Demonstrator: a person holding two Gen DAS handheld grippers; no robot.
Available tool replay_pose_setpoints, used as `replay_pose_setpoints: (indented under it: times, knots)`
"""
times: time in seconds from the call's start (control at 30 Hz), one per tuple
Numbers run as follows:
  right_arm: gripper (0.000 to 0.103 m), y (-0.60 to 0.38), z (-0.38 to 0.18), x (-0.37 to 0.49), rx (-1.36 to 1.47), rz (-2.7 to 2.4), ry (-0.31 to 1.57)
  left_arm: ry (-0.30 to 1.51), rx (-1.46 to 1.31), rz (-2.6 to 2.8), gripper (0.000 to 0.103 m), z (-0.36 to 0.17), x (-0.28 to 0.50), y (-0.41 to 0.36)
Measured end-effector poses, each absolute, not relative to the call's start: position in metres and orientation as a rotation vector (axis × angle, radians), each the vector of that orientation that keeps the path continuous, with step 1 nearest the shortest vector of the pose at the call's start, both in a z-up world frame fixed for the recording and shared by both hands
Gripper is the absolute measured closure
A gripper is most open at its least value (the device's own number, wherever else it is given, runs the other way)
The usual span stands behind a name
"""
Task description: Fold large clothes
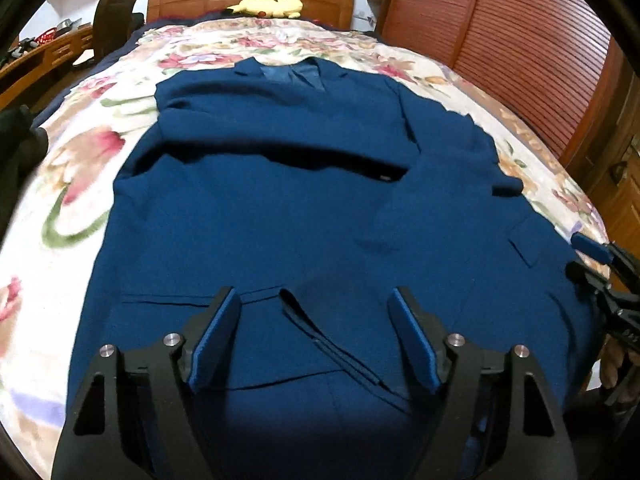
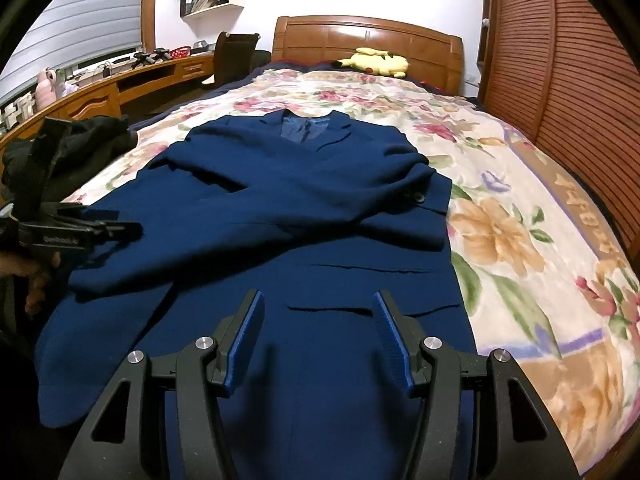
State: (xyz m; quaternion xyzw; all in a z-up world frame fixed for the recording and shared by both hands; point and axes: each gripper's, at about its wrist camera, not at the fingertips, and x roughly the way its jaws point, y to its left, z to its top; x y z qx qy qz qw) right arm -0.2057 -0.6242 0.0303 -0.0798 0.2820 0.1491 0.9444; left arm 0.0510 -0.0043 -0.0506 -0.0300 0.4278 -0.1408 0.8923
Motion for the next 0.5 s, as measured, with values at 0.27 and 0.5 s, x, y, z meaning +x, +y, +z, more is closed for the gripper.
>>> replay_pose_setpoints:
  times: [0.27, 0.5]
  knots:
    - [0.045, -0.631, 0.028, -0.206, -0.138, 0.300, 0.563, 0.810, -0.008, -0.346, 0.096, -0.028, 0.033, -0.023]
    - [0.045, -0.638, 0.029, -0.208, -0.123, 0.285, 0.560, 0.706, 0.006, -0.416, 0.096, 0.008, 0.006, -0.029]
